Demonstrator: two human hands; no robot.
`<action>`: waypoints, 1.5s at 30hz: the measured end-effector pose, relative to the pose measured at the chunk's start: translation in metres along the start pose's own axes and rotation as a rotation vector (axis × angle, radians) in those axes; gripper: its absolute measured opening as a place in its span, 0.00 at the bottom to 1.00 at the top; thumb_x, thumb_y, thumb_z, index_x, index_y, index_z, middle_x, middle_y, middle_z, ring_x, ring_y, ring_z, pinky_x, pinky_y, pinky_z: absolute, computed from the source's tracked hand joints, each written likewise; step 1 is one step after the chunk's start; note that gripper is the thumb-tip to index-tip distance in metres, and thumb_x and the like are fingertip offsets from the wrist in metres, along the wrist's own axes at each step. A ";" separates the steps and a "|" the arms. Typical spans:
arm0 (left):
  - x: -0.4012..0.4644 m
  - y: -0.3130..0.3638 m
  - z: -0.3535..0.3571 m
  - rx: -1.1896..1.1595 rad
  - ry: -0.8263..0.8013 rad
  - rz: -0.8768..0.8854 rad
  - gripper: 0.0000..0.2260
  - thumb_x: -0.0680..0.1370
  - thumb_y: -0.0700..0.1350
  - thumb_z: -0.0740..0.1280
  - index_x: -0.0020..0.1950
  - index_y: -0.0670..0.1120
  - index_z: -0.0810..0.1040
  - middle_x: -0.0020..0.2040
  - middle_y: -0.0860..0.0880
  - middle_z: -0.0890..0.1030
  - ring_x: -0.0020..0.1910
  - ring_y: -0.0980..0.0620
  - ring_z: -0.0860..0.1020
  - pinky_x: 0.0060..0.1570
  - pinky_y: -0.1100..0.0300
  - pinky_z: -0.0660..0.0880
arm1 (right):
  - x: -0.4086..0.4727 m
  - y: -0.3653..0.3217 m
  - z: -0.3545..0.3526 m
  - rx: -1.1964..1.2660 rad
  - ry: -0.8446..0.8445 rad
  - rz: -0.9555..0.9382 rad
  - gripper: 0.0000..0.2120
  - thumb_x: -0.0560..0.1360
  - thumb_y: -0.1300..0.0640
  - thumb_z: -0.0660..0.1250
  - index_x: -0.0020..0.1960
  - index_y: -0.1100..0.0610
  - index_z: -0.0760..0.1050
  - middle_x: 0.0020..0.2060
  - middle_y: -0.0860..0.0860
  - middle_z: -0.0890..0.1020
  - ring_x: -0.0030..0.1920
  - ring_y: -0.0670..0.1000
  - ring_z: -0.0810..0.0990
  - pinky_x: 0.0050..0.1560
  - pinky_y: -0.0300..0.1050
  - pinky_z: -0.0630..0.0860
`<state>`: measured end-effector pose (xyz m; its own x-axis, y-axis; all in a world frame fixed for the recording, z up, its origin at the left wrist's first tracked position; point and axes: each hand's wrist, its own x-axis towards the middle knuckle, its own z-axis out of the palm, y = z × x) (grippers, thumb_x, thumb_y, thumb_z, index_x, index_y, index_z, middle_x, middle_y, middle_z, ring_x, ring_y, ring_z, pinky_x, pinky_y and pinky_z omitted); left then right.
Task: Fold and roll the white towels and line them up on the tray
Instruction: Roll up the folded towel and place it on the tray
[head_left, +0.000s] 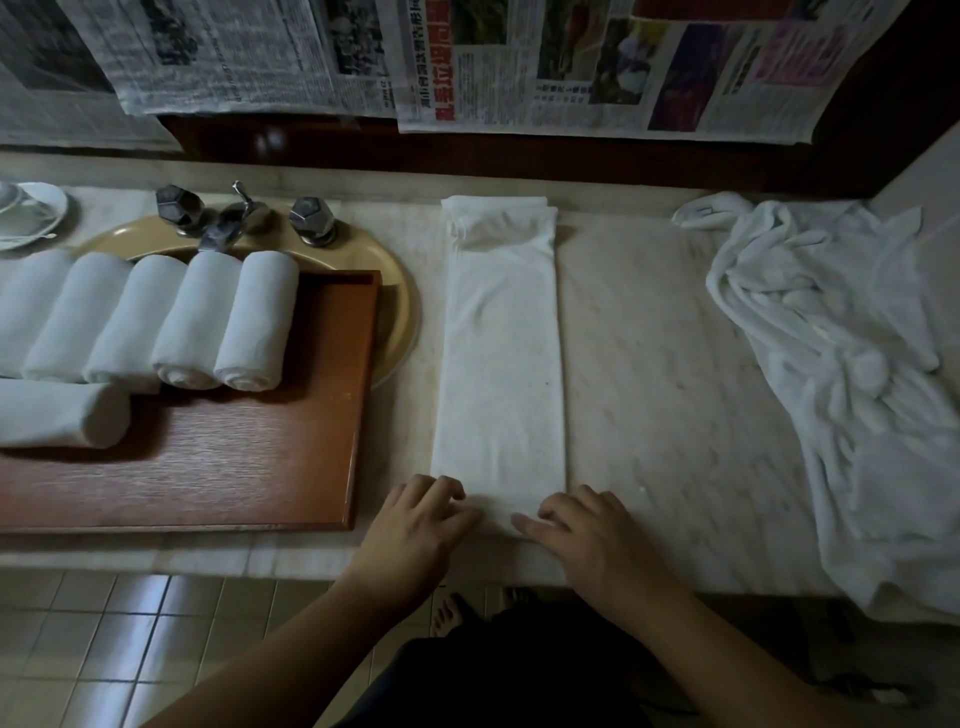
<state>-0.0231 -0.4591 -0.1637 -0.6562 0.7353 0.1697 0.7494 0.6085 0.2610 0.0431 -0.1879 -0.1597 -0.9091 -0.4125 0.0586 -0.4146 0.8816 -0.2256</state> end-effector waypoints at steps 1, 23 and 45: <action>-0.001 0.000 0.001 -0.002 0.007 0.012 0.20 0.72 0.39 0.68 0.63 0.50 0.82 0.59 0.47 0.77 0.54 0.45 0.75 0.47 0.51 0.75 | 0.000 -0.001 0.000 -0.001 0.011 0.008 0.29 0.70 0.61 0.67 0.69 0.46 0.78 0.52 0.48 0.77 0.48 0.53 0.76 0.43 0.49 0.74; 0.031 -0.001 0.013 -0.261 0.124 -0.505 0.12 0.83 0.51 0.66 0.66 0.55 0.81 0.52 0.56 0.74 0.51 0.52 0.69 0.49 0.52 0.73 | 0.027 0.019 0.014 0.574 0.249 0.578 0.08 0.75 0.54 0.76 0.51 0.44 0.83 0.43 0.43 0.75 0.47 0.46 0.76 0.51 0.48 0.78; 0.032 -0.009 0.003 -0.205 0.102 -0.459 0.14 0.84 0.53 0.63 0.67 0.52 0.80 0.59 0.56 0.81 0.55 0.52 0.74 0.53 0.55 0.76 | 0.021 0.038 0.009 0.599 0.203 0.381 0.06 0.79 0.49 0.70 0.55 0.46 0.79 0.49 0.41 0.76 0.50 0.44 0.78 0.53 0.46 0.78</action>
<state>-0.0509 -0.4403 -0.1636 -0.9266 0.3668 0.0828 0.3557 0.7837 0.5092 0.0086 -0.1656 -0.1758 -0.9994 -0.0006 0.0358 -0.0275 0.6548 -0.7553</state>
